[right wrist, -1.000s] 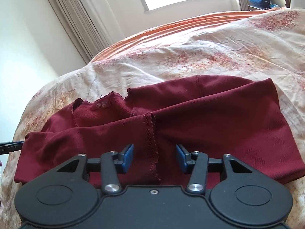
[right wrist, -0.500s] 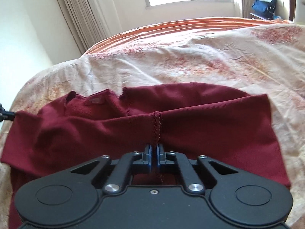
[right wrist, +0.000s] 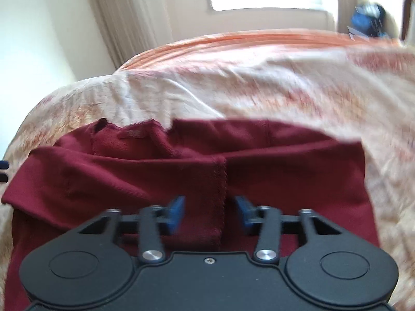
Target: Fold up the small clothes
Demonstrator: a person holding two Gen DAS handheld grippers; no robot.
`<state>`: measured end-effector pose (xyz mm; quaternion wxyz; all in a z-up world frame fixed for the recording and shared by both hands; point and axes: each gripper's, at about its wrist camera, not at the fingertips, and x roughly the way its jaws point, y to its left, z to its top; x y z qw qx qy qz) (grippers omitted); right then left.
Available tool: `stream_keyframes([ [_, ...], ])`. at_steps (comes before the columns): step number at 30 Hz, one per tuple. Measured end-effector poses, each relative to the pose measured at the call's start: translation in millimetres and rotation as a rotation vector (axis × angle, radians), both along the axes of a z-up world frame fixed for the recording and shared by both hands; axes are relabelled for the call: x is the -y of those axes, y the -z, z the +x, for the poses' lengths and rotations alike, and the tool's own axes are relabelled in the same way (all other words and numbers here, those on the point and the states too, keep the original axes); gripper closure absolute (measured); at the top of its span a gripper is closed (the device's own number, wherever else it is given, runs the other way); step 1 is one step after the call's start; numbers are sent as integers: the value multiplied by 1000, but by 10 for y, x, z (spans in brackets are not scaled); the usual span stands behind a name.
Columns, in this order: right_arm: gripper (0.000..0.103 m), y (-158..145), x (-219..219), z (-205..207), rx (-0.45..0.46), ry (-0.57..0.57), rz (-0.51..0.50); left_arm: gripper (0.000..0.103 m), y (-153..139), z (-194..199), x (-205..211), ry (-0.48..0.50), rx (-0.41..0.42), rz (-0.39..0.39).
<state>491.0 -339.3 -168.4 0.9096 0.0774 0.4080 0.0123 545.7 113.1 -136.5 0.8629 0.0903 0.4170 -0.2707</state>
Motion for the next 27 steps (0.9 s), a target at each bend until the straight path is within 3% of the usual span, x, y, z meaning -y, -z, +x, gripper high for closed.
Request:
stream_keyframes([
  [1,32,-46,-49,-5,18,-34,-13,15,34,-151,14,3,21,7],
  [4,31,-155,-273,158,40,-169,-18,18,214,-442,182,28,69,70],
  [7,35,-218,-626,505,45,-331,26,38,351,-549,351,38,129,122],
  [10,46,-256,-1099,915,42,-492,74,42,387,-547,399,18,150,60],
  [14,53,-232,-1712,1399,39,-642,116,48,418,-537,427,-21,195,41],
  [18,56,-175,-2274,1776,-16,-787,121,76,408,-516,463,-43,193,31],
  [20,56,-127,-2494,1923,-81,-850,131,82,392,-537,478,-43,201,15],
  [21,60,-101,-2573,1981,-108,-877,135,88,387,-547,488,-48,207,15],
  [22,75,-68,-2634,1982,-129,-905,126,102,382,-557,490,-57,211,10],
  [24,95,-50,-2722,1959,-159,-945,89,103,375,-575,482,-92,224,0],
  [27,99,-78,-2707,1922,-148,-955,87,103,350,-614,448,-138,229,-34],
])
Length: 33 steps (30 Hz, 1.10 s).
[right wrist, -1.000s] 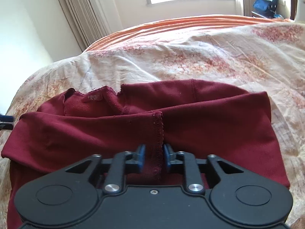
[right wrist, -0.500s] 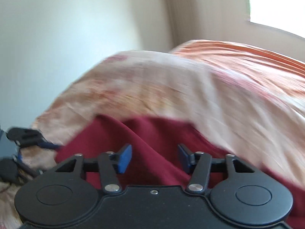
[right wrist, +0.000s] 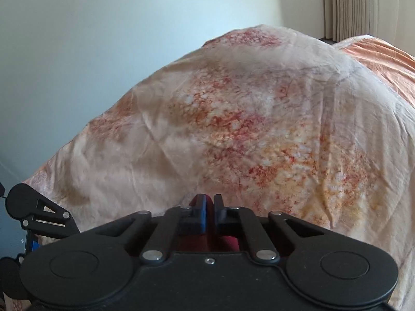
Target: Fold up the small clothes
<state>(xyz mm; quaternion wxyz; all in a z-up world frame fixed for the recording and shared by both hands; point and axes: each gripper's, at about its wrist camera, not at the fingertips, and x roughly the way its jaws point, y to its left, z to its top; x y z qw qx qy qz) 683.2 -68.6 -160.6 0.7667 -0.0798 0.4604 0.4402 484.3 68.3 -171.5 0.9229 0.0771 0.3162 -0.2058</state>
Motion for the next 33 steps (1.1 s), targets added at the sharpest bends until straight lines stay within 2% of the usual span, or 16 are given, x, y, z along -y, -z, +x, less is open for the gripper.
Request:
stream_keyframes([
  [2,100,-48,74,42,2,71,36,103,-17,-44,-26,-59,3,-24],
  [5,100,-42,193,168,-8,199,87,103,-12,-117,-90,-169,-33,-100],
  [10,99,151,189,159,-7,226,51,103,89,-135,-93,-292,-146,-148],
  [11,96,182,174,136,-1,233,49,103,101,-94,-76,-297,-179,-137],
  [13,69,175,197,84,12,255,66,97,69,-57,-43,-310,-193,-95],
  [14,62,141,232,46,26,270,80,90,30,-59,-40,-307,-193,-84],
  [16,40,37,366,-77,76,295,107,31,-54,-97,-63,-295,-197,-82],
  [18,23,-74,554,-277,156,342,103,14,-160,-187,-87,-320,-162,-91],
  [21,6,-181,949,-696,277,462,58,9,-240,-205,-117,-367,-170,-130],
  [22,4,-188,1095,-854,307,508,30,8,-248,-166,-123,-394,-174,-154],
  [25,2,-131,1553,-1341,385,666,-90,7,-234,57,-107,-467,-174,-229],
  [28,1,12,2018,-1702,382,860,-211,7,-174,368,-79,-502,-182,-279],
  [30,1,131,2333,-1846,325,982,-255,7,-109,550,-36,-505,-195,-258],
  [33,1,313,2672,-1970,271,1106,-272,10,66,704,46,-513,-245,-142],
])
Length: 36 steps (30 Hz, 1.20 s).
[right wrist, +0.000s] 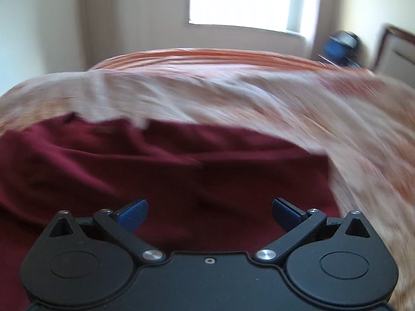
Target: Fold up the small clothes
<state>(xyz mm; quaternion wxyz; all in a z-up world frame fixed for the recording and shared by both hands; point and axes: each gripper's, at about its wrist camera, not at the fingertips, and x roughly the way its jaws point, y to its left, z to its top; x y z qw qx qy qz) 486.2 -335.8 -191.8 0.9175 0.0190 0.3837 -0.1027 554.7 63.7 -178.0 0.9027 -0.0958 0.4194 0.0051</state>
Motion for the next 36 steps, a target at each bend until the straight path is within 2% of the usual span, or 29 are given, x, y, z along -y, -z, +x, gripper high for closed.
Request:
stream_keyframes([
  [1,1,68,81,-20,-12,30,-15,10,67,2,21,9,-18,27],
  [3,6,201,197,-21,-43,83,-42,9,118,-76,57,32,3,85],
  [5,7,157,307,-98,-1,96,-17,7,68,-162,63,10,7,98],
  [6,5,109,319,-131,29,80,-7,2,48,-205,56,-7,9,93],
  [8,1,59,291,-141,51,28,-20,1,47,-302,52,-21,17,84],
  [9,1,78,270,-136,38,-3,-25,1,60,-332,56,-20,15,85],
  [12,1,224,213,-79,-73,-71,-55,1,88,-420,138,-28,2,147],
  [14,1,224,226,-112,-67,-89,-71,1,-1,-502,177,-47,-2,158],
  [16,1,90,241,-197,-46,-87,-58,1,-131,-643,195,-52,4,152],
  [18,1,-81,278,-398,-13,-119,-8,0,-260,-861,204,-42,9,139],
  [20,1,-217,313,-662,-17,-162,48,0,-361,-1150,213,-15,2,110],
  [23,1,-390,361,-1163,-58,-252,136,0,-437,-1676,258,25,-37,74],
  [26,1,-479,387,-1723,-123,-290,160,0,-461,-2253,355,55,-96,89],
  [28,1,-506,406,-2040,-182,-282,177,0,-466,-2610,416,59,-142,112],
  [31,1,-528,425,-2501,-248,-239,218,0,-453,-3037,478,69,-212,104],
  [36,4,-431,499,-3022,-295,-136,399,0,-345,-3326,451,64,-298,100],
])
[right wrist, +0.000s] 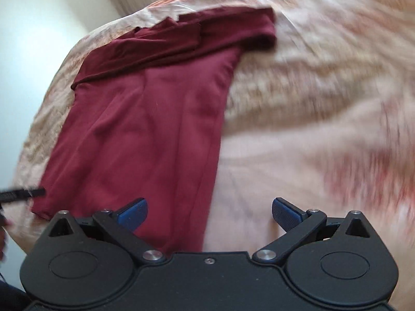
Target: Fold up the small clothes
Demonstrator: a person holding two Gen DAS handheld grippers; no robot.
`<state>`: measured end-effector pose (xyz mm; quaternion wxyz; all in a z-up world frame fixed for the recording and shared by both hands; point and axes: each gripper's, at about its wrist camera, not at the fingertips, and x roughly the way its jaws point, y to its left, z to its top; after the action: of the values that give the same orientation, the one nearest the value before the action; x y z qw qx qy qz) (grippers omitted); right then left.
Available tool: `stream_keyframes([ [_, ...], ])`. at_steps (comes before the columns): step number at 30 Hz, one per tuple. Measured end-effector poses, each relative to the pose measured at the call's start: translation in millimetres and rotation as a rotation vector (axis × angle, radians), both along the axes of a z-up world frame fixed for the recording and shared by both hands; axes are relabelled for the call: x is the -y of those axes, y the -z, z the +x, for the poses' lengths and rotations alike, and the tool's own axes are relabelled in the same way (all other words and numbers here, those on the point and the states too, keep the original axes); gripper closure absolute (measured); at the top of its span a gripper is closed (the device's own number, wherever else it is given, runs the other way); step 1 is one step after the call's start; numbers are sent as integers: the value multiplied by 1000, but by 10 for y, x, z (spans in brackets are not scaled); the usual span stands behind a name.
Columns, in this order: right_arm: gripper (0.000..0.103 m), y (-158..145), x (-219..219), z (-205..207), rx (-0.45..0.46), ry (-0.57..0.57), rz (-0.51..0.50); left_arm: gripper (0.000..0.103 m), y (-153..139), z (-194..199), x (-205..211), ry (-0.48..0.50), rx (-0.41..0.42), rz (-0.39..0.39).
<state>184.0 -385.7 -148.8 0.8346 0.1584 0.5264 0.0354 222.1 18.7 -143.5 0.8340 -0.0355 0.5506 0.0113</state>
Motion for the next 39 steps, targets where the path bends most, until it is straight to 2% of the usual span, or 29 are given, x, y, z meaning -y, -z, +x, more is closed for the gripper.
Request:
stream_keyframes([
  [3,13,-22,-29,-161,10,56,24,1,34,-11,-44,11,-12,-6],
  [5,21,-35,-75,-207,15,66,20,6,45,20,-59,20,-34,-32],
  [7,29,-21,-96,-228,4,74,26,31,38,48,-29,58,-61,-33],
  [8,31,-23,-116,-249,3,71,24,38,22,46,-6,84,-63,-28],
  [9,39,-22,-139,-258,3,70,11,53,-8,41,8,110,-62,-41],
  [10,49,-25,-168,-267,3,73,-3,72,-16,42,21,132,-65,-70],
  [11,53,-20,-182,-268,-2,79,-3,79,-27,42,27,146,-77,-100],
  [13,75,3,-203,-283,-14,104,30,96,-55,39,55,149,-84,-104],
  [14,79,6,-211,-292,-17,115,43,97,-83,34,48,145,-81,-105],
  [16,95,-26,-234,-299,-22,120,14,99,-161,14,21,123,-75,-101],
  [18,97,-124,-255,-312,-7,122,-19,99,-292,-26,-28,110,-48,-81],
  [23,97,-422,-218,-394,59,94,-108,100,-536,-117,-192,112,15,-68],
  [26,97,-405,-137,-413,41,109,-102,100,-416,-92,-230,113,-9,-65],
  [30,97,-188,-163,-433,-13,112,-105,96,-169,-132,-231,102,-8,-50],
  [31,95,-143,-183,-439,-18,110,-111,86,-155,-150,-236,80,-9,-59],
  [32,93,-116,-201,-444,-15,109,-115,82,-154,-169,-249,54,-7,-69],
  [33,87,-111,-201,-457,-4,110,-117,74,-164,-185,-274,32,-4,-81],
  [34,79,-101,-197,-483,5,113,-117,57,-180,-201,-303,14,-4,-90],
  [35,75,-104,-197,-507,12,116,-119,48,-197,-220,-337,0,-2,-97],
  [37,48,-135,-202,-569,25,113,-137,20,-245,-280,-393,-40,5,-87],
  [38,38,-154,-216,-607,28,104,-156,14,-265,-315,-412,-56,6,-79],
  [39,21,-171,-229,-646,30,95,-179,7,-284,-358,-431,-65,9,-69],
])
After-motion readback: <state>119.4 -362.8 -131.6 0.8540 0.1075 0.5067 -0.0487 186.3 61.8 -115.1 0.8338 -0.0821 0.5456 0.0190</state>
